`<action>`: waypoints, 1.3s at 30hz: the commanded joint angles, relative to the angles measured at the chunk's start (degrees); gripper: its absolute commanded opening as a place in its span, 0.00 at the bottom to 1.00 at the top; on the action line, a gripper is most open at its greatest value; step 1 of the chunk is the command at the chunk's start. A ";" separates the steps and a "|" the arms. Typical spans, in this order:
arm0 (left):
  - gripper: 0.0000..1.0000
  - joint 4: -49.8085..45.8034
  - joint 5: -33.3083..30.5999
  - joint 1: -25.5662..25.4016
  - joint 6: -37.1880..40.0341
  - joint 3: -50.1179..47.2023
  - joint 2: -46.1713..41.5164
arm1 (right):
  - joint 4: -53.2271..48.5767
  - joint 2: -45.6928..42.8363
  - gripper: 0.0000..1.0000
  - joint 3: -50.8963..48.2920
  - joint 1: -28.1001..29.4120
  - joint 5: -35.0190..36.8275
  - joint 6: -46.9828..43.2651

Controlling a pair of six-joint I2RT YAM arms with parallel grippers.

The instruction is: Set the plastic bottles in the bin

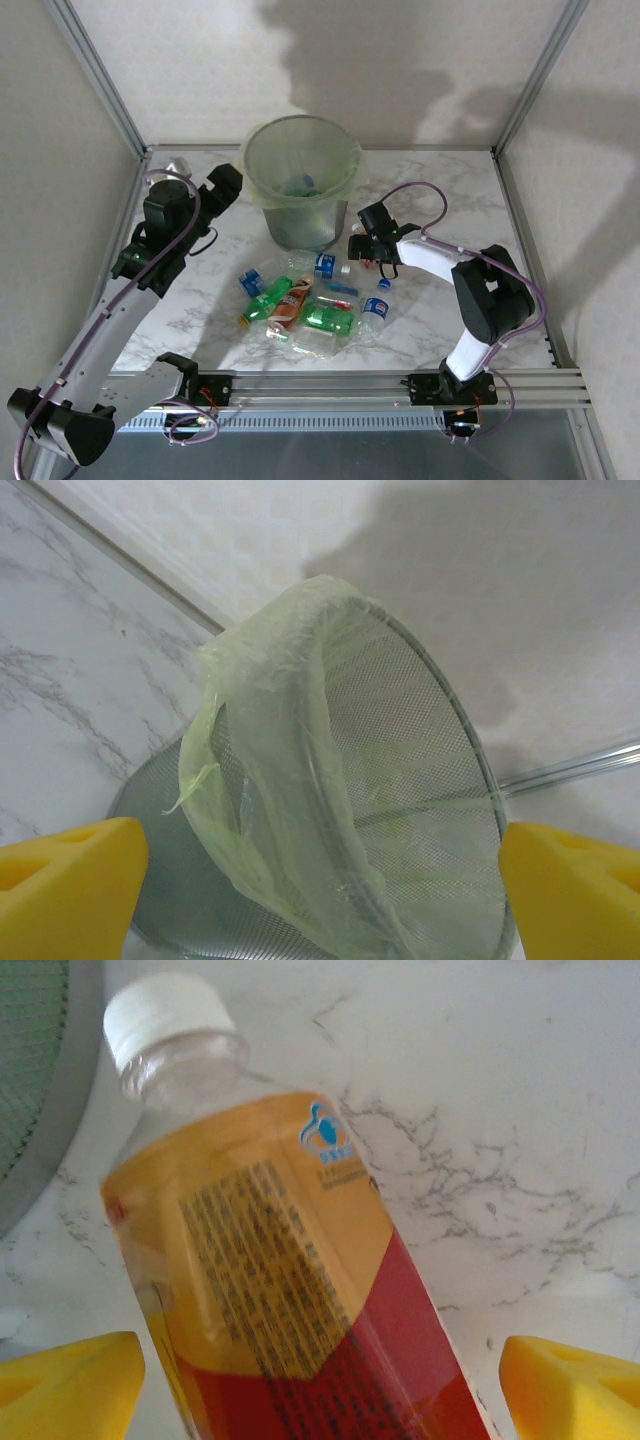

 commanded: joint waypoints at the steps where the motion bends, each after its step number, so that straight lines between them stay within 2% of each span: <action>1: 0.90 0.42 1.01 0.69 -0.58 -0.75 -0.70 | -0.24 0.63 0.96 -0.97 -0.34 0.03 0.96; 9: 0.90 0.33 1.12 0.96 -0.56 -1.10 -0.77 | -0.33 1.73 0.93 0.70 -0.46 0.64 0.16; 24: 0.89 -1.07 0.15 1.75 -0.82 -1.71 -0.08 | 0.38 -0.86 0.66 -2.30 -0.39 1.01 0.93; 32: 0.89 -2.03 -0.19 2.27 -0.81 -2.11 -0.08 | -2.43 -7.84 0.64 -4.23 -0.38 3.60 2.53; 39: 0.89 -4.49 -1.75 2.73 -0.70 -3.41 -0.56 | -9.92 -19.67 0.62 -2.80 -0.38 6.68 4.44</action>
